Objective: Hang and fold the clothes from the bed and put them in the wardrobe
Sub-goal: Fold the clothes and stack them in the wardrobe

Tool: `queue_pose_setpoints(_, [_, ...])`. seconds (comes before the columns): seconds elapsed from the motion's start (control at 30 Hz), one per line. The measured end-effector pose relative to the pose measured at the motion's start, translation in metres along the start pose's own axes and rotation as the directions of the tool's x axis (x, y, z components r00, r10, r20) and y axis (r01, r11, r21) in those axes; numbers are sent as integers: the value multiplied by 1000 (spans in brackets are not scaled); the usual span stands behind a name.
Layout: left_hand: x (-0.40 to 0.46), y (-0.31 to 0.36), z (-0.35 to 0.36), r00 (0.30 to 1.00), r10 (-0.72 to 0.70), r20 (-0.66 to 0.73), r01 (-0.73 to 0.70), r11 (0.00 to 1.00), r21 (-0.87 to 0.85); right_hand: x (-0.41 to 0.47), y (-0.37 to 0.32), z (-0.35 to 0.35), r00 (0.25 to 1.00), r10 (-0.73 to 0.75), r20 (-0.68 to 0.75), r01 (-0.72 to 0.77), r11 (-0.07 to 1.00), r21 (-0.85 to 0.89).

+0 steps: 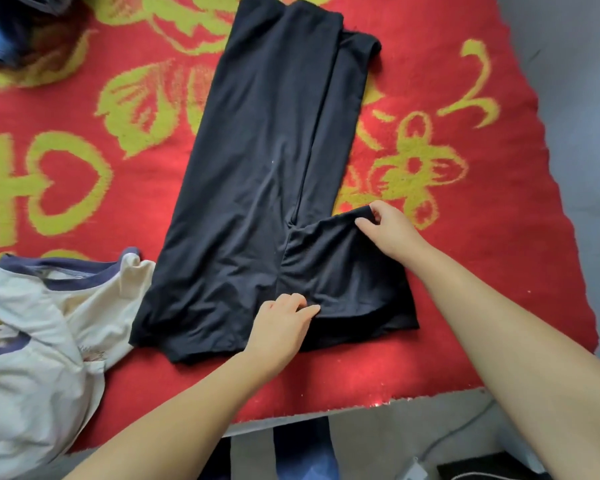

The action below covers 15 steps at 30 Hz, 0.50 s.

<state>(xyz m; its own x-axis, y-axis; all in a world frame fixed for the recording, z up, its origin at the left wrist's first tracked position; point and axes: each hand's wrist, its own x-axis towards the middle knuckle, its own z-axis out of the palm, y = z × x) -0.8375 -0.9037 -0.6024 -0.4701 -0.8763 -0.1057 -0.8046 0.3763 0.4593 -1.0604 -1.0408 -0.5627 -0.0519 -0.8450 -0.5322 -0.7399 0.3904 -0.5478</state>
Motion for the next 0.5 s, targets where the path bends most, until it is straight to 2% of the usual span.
queue_pose_setpoints(0.07, [-6, 0, -1, 999, -39, 17, 41, 986, -161, -13, 6, -6, 1000, -26, 18, 23, 991, 131])
queue_pose_setpoints(0.1, [-10, 2, -3, 997, -70, 38, 77, 975, -210, -18, 11, -7, 998, -21, 66, 12, 990, 144])
queue_pose_setpoints(0.17, [-18, 3, -5, 986, -146, 85, 164, 950, -266, -25, 24, -4, 987, -10, 161, 8, 1000, 16])
queue_pose_setpoints(0.2, [-20, 4, -6, 979, -175, 101, 197, 939, -283, -28, 30, -2, 986, -5, 164, 18, 997, -75])
queue_pose_setpoints(0.23, [-21, 5, -8, 974, -195, 115, 221, 930, -295, -31, 35, 0, 992, -9, 125, 25, 991, -129])
queue_pose_setpoints(0.27, [-20, 6, -10, 971, -205, 124, 234, 923, -304, -34, 36, 1, 998, -15, 58, 21, 994, -104])
queue_pose_setpoints(0.33, [-17, 11, -16, 971, -191, 142, 228, 917, -328, -44, 31, -2, 997, -22, -71, 28, 996, 81])
queue_pose_setpoints(0.4, [-16, 17, -19, 977, -147, 154, 193, 917, -350, -53, 26, -6, 983, -20, -184, 49, 987, 154])
queue_pose_setpoints(0.5, [-21, 24, -16, 987, -78, 141, 122, 932, -341, -66, 34, -7, 980, 29, -195, -12, 996, 86])
